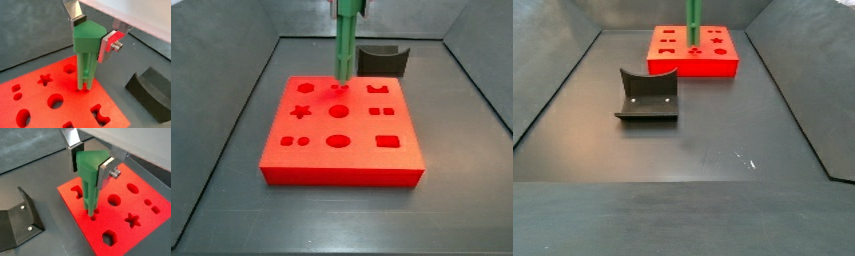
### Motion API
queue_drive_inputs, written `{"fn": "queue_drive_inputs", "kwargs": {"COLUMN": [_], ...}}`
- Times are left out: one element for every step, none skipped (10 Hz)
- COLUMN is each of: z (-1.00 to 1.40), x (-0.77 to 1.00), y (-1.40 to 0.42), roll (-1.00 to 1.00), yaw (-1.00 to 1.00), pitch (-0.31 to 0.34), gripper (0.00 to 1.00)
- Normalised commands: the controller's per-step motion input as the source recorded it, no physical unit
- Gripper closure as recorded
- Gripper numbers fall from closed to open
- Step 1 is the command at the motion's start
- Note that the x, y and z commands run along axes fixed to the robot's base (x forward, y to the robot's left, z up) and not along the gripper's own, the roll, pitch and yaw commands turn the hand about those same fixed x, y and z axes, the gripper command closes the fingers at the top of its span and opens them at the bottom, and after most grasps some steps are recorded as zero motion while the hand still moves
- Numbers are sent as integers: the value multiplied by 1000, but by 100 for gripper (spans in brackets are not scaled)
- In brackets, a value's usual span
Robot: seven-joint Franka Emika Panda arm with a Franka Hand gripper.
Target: Insert the 3 prong object.
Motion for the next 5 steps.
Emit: {"fn": "queue_drive_inputs", "kwargs": {"z": [-311,-309,-291,-283,-243], "x": [0,-34,-109,-146,-149], "y": [-9,0,0,0,0], "roll": [-84,-84,-49,-41,-49], "yaw": [0,0,0,0,0], "pitch": [-106,-107,-89,-76,-71], "gripper": [100,100,100,100,100]}}
